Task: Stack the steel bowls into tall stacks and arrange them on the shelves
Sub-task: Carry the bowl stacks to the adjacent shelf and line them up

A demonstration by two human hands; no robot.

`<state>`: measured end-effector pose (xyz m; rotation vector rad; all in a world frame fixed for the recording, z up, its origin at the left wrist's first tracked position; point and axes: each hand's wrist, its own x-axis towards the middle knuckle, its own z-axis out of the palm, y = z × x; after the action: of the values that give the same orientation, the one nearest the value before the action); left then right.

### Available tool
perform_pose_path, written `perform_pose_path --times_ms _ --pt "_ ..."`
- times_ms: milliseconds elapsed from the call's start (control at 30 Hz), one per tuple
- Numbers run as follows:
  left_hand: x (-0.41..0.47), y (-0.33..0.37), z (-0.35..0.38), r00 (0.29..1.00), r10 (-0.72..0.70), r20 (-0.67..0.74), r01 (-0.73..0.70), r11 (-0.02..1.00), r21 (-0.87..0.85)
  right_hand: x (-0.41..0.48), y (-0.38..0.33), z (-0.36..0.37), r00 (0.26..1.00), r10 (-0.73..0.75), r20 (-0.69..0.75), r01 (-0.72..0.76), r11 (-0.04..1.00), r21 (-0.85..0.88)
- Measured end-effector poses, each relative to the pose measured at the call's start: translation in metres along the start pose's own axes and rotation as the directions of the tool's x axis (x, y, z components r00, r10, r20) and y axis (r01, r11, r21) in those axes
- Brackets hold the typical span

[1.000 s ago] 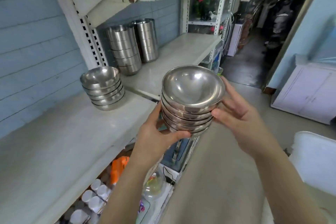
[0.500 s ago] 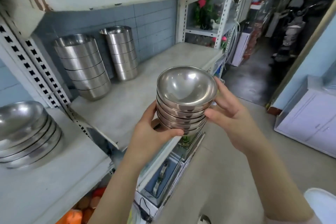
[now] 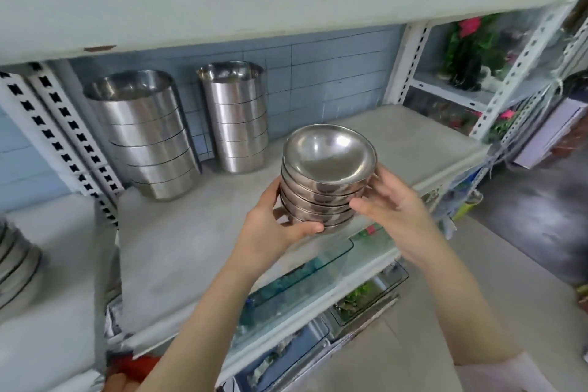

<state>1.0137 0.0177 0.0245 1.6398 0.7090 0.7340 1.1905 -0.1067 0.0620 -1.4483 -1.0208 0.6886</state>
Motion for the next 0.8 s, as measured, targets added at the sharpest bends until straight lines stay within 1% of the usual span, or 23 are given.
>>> perform_pose_path --times_ms 233,333,433,533,800 --pt "0.064 -0.032 0.021 0.997 -0.076 -0.014 0.077 0.997 0.018 0.08 0.046 -0.027 0.993 0.037 0.108 -0.042 0.998 0.044" --pt "0.09 -0.039 0.027 0.993 -0.091 -0.072 0.095 0.994 0.047 0.115 0.063 -0.037 0.986 0.023 0.165 -0.033 0.998 0.061" --pt "0.12 -0.045 0.035 0.986 -0.095 -0.137 0.105 0.992 0.069 0.155 0.077 -0.047 0.974 -0.02 0.228 0.007 0.998 0.057" --pt "0.15 -0.05 0.045 0.97 -0.11 -0.215 0.122 0.992 0.041 0.197 0.084 -0.057 0.944 -0.067 0.324 0.051 0.997 0.057" --pt "0.209 -0.061 0.055 0.919 -0.119 -0.376 0.164 0.982 0.091 0.293 0.106 -0.065 0.883 -0.043 0.468 0.017 0.998 0.059"
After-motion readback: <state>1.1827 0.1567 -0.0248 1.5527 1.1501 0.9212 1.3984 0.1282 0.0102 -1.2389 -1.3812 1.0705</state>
